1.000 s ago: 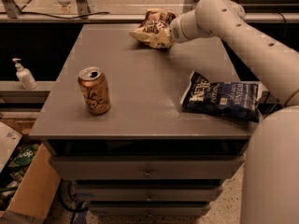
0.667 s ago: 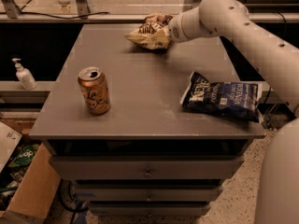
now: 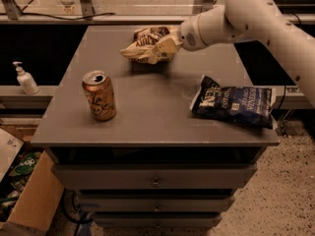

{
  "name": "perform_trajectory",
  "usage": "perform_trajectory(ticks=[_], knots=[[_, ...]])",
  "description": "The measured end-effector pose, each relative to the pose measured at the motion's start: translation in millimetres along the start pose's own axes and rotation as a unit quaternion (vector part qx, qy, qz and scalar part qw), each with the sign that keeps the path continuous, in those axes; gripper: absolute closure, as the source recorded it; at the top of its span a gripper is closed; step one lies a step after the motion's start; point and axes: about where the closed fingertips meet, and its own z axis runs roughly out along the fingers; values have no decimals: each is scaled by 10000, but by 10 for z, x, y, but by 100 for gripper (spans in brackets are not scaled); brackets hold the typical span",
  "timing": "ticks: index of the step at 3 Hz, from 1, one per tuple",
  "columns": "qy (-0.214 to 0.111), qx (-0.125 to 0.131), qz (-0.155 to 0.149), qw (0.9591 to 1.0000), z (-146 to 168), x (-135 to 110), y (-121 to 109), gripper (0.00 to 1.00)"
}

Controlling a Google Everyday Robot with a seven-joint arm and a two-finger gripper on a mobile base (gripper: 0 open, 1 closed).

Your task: Move brown chip bag near orange can

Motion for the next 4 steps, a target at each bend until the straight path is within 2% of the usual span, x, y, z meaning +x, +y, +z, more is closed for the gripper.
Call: perform_trajectory(ticks=[1,2,3,4], knots=[[-36,-515,-165,9985,-198,69,396,100],[-84,-1052,-311,9939,-446,249,798,100],[-122,-1456,-441,9883,-647,447,1047,100],[-195,-1717,-556,9834,-840,654,1164,100]])
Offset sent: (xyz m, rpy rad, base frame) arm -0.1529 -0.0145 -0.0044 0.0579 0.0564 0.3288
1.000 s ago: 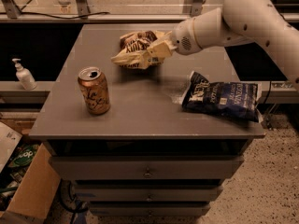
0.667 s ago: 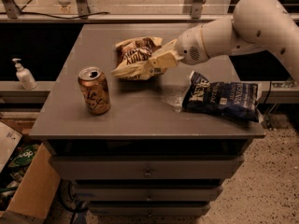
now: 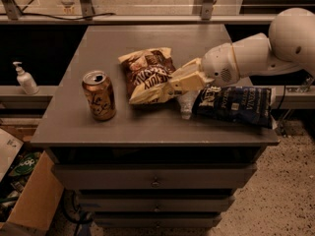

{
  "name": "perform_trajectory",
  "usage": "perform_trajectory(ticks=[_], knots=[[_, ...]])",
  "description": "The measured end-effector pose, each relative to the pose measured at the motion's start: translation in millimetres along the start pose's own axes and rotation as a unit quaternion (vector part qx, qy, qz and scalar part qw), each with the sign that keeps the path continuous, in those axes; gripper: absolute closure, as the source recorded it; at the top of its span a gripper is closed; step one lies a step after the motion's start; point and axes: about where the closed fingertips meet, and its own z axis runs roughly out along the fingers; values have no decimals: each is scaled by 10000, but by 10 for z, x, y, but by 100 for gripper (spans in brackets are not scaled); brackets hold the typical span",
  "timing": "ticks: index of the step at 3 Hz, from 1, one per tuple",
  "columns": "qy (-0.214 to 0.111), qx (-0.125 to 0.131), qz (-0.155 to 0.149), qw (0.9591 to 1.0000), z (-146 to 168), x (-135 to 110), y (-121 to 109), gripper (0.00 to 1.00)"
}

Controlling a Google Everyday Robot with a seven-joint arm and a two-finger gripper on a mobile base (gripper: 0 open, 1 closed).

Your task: Move brown chip bag near orange can

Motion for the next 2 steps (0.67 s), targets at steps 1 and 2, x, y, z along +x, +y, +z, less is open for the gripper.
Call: perform_trajectory(ticks=[1,2], knots=[[-110,-321,-218,9992,-85,78,170,100],[-281,-599,-436,9969,-78,38,303,100]])
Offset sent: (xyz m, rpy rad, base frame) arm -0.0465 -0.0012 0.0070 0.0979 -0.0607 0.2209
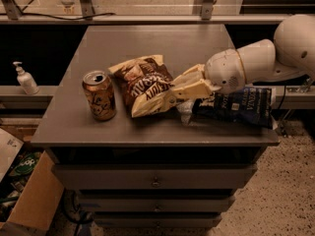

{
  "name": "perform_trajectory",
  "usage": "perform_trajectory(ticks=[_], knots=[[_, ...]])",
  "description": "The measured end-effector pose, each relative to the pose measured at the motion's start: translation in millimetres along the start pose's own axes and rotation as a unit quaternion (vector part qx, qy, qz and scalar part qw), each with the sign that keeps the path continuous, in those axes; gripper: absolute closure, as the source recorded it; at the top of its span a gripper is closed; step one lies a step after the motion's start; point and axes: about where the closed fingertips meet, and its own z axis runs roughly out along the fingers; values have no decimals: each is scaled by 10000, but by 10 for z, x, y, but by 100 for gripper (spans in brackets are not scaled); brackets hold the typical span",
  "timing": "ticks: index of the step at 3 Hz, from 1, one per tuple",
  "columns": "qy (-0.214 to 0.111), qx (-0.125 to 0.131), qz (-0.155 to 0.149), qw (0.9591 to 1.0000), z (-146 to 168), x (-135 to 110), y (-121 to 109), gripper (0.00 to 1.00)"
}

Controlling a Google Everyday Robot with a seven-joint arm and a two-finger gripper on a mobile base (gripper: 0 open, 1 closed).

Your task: Move brown chip bag near orange can

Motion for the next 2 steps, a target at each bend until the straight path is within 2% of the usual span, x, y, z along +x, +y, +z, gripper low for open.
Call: perform_trajectory(ticks=[1,2], knots=[[-218,-212,-205,9993,84,-115,101,100],[-395,-315,-287,9983,193,-179,172,100]])
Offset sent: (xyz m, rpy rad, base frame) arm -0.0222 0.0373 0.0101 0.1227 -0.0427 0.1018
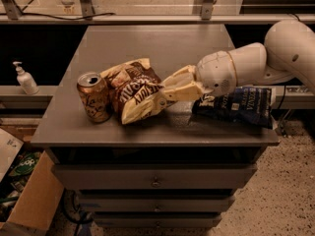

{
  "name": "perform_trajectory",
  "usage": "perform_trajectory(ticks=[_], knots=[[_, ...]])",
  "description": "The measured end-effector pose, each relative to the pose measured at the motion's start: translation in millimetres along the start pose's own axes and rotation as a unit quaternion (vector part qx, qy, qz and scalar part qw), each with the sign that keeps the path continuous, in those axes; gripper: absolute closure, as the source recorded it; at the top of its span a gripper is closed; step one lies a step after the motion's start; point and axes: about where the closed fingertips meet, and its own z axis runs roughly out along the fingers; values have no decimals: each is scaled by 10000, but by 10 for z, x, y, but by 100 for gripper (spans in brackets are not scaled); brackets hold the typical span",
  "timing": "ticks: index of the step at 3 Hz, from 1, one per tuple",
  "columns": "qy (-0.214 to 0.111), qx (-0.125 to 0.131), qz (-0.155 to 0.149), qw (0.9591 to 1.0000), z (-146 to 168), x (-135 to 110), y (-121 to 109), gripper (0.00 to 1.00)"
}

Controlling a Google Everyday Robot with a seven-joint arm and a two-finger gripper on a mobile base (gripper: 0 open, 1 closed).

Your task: Move brown chip bag near orange can

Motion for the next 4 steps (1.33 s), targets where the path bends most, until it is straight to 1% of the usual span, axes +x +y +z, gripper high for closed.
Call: perform_trajectory(ticks=[2,3,4], knots=[[-437,-84,114,9989,346,-64,123,100],[-388,-47,197,9990,475,-62,171,84],[-175,166,176,9996,491,-63,175,60]])
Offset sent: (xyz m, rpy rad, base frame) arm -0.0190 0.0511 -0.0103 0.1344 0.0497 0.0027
